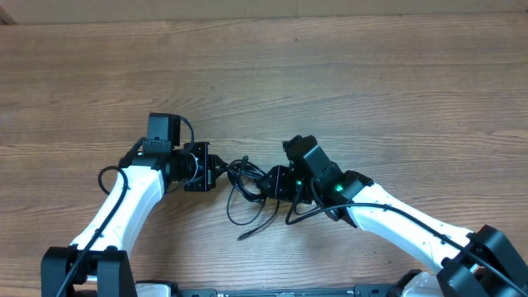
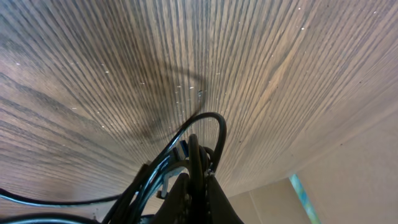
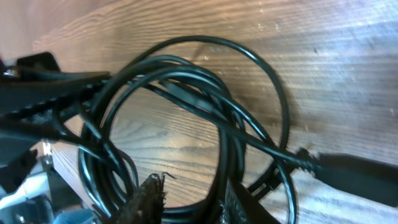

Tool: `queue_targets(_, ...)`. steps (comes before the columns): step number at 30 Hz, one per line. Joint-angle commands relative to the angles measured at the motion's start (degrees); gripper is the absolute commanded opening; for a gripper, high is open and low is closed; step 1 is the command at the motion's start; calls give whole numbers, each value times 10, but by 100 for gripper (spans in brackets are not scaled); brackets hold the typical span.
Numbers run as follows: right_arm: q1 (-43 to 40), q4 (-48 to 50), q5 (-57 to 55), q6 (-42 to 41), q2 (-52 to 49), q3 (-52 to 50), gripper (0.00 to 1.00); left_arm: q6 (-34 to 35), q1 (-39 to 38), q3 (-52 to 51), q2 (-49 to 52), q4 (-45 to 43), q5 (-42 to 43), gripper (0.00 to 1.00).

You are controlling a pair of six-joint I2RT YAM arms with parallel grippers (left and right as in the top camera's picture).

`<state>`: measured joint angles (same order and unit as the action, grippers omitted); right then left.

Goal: Untangle cables

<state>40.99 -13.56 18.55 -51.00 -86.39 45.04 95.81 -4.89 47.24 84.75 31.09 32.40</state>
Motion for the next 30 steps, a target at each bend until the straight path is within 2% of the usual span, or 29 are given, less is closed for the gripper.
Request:
queue_targets(1, 2, -30, -11, -129, 10, 11, 23, -4, -4, 7, -12, -3, 22, 4)
queue_targets(3, 2, -53, -11, -149, 10, 11, 22, 12, -3, 7, -12, -3, 22, 4)
queue_targets(7, 2, -88, -8, -156, 10, 11, 25, 53, -3, 7, -12, -3, 22, 4)
queue_targets(13, 2, -97, -2, -156, 10, 11, 26, 53, -3, 7, -12, -18, 21, 4)
queue_targets(16, 2, -86, -6, -148, 10, 11, 33, 37, -3, 7, -12, -17, 18, 4)
queue_targets(22, 2, -85, -24, -148, 10, 11, 36, -21, -3, 7, -12, -17, 7, 4)
queue_targets(23, 2, -85, -24, -148, 10, 11, 41, -32, -3, 7, -12, -17, -2, 4)
queue_targets(24, 2, -90, -25, -148, 10, 11, 62, -50, -3, 7, -12, -17, -11, 4)
queue_targets(27, 2, -128, -25, -147, 10, 11, 65, -77, -4, 7, -12, -17, -16, 4)
queue_targets(28, 2, -147, -25, -147, 10, 11, 80, -89, -4, 7, -12, -17, -15, 4)
queue_targets(29, 2, -147, -25, -143, 10, 11, 86, -88, -4, 7, -12, -15, -15, 4)
queue_targets(30, 2, -142, -25, -133, 10, 11, 87, -85, -4, 7, -12, -12, -10, 4)
